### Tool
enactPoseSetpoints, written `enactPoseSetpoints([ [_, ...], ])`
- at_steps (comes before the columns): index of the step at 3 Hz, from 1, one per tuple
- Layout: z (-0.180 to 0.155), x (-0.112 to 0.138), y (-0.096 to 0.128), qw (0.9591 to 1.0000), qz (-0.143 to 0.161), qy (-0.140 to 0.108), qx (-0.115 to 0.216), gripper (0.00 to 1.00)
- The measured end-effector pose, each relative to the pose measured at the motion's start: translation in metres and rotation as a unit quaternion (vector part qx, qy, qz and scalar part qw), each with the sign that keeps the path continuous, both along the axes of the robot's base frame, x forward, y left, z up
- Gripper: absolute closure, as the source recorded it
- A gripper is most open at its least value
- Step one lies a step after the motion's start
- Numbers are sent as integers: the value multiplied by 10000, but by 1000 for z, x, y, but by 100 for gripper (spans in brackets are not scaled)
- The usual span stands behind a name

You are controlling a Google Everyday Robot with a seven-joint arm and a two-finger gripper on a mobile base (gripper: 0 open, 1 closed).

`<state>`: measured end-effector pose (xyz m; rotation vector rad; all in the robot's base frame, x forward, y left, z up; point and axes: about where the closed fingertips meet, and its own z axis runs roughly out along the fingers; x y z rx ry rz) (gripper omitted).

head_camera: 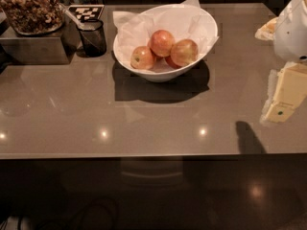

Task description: Pick apple from white bowl

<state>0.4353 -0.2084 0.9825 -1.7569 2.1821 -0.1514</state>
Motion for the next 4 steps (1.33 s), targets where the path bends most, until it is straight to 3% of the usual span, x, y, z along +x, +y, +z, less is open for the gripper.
enactPoseSetpoints([
  [2, 7, 4, 1, 9998, -52, -123, 125, 0],
  [3, 26, 21, 3, 9967, -222, -398, 667, 0],
  [4, 43, 49, 16, 9916, -275, -461, 1177, 0],
])
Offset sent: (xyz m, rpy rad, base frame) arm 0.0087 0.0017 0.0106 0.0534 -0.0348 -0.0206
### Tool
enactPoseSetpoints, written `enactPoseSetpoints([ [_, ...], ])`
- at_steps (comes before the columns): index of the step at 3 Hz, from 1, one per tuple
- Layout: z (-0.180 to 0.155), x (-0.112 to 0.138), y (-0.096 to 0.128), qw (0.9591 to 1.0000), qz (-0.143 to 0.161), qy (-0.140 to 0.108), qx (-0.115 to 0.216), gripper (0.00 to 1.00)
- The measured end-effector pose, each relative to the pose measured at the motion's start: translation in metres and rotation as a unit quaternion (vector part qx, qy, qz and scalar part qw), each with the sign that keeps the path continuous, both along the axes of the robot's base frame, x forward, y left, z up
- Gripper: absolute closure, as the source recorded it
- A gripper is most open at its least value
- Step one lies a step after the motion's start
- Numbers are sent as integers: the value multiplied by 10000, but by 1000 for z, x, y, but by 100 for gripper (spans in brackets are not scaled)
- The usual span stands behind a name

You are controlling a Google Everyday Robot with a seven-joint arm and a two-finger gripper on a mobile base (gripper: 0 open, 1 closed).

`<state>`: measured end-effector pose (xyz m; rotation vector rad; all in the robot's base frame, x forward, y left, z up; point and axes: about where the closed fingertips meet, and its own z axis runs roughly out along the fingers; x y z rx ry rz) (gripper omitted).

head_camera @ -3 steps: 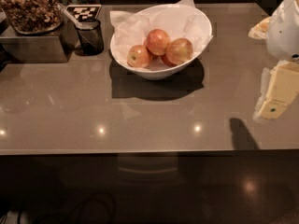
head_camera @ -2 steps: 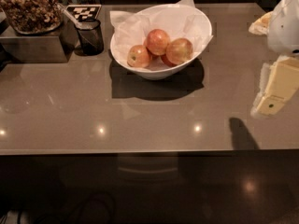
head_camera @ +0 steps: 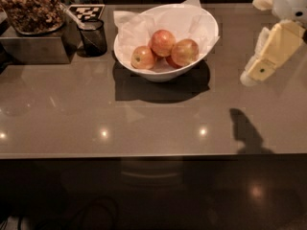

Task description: Pick apple from white bowl

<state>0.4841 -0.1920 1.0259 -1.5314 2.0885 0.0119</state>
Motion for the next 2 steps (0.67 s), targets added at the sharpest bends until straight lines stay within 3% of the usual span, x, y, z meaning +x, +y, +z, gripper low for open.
enactPoseSetpoints([
  [2, 6, 0, 0, 9998, -101, -104, 118, 0],
])
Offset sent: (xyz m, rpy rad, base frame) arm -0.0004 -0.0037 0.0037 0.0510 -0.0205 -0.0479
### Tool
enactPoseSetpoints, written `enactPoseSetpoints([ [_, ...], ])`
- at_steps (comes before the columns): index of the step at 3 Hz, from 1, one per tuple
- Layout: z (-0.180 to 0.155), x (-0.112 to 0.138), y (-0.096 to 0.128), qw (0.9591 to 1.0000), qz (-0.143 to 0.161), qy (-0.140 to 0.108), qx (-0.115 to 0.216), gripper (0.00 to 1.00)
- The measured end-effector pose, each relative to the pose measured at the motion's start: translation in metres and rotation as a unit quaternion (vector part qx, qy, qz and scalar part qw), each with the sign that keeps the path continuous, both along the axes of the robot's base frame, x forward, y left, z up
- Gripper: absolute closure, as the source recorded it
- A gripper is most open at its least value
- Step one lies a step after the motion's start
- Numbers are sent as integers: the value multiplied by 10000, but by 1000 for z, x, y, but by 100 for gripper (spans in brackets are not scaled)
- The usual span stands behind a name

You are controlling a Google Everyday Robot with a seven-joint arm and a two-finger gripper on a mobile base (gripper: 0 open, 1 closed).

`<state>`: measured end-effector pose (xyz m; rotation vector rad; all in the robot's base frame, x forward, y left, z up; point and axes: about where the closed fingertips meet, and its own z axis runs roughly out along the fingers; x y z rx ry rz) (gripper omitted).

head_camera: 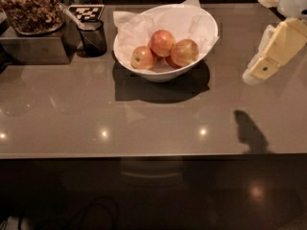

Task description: Pick apple from white bowl

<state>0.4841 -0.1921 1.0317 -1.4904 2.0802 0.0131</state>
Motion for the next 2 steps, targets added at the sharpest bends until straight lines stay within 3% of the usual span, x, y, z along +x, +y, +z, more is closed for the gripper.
enactPoseSetpoints([
  [1, -1, 27, 3, 9973, -290, 46, 669, 0],
  [2, 2, 66, 18, 9933, -302, 160, 1103, 0],
])
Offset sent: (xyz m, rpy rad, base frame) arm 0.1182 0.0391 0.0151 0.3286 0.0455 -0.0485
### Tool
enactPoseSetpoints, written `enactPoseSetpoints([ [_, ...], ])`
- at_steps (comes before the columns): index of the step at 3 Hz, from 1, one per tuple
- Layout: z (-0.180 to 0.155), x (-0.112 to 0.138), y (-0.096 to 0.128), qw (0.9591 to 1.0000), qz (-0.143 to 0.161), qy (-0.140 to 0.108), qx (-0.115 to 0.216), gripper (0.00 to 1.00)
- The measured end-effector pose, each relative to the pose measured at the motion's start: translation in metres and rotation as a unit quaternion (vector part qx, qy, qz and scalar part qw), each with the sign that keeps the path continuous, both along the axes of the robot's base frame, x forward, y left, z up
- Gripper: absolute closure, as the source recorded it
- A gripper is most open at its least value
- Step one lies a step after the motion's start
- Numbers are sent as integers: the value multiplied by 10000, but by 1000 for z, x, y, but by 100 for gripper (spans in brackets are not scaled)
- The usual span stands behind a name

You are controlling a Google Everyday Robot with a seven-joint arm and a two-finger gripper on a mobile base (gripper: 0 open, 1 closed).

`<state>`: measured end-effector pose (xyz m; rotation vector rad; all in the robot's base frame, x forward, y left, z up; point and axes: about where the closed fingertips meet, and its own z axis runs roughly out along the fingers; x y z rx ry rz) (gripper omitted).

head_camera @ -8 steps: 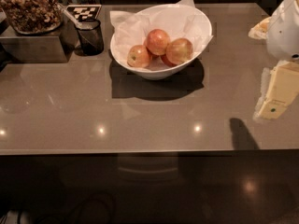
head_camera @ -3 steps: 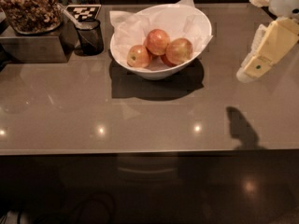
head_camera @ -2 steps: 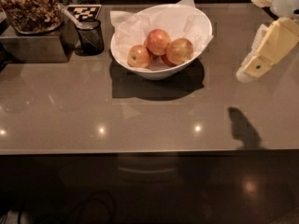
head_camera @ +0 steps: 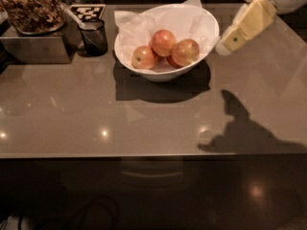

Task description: Pick apple from white bowl

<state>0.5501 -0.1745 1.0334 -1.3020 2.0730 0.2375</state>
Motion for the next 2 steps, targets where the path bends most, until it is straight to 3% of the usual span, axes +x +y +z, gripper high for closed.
enactPoseSetpoints([
  [1, -2, 32, 22, 9993, 142, 167, 300, 0],
  [2, 0, 36, 23, 9993, 153, 132, 322, 0],
])
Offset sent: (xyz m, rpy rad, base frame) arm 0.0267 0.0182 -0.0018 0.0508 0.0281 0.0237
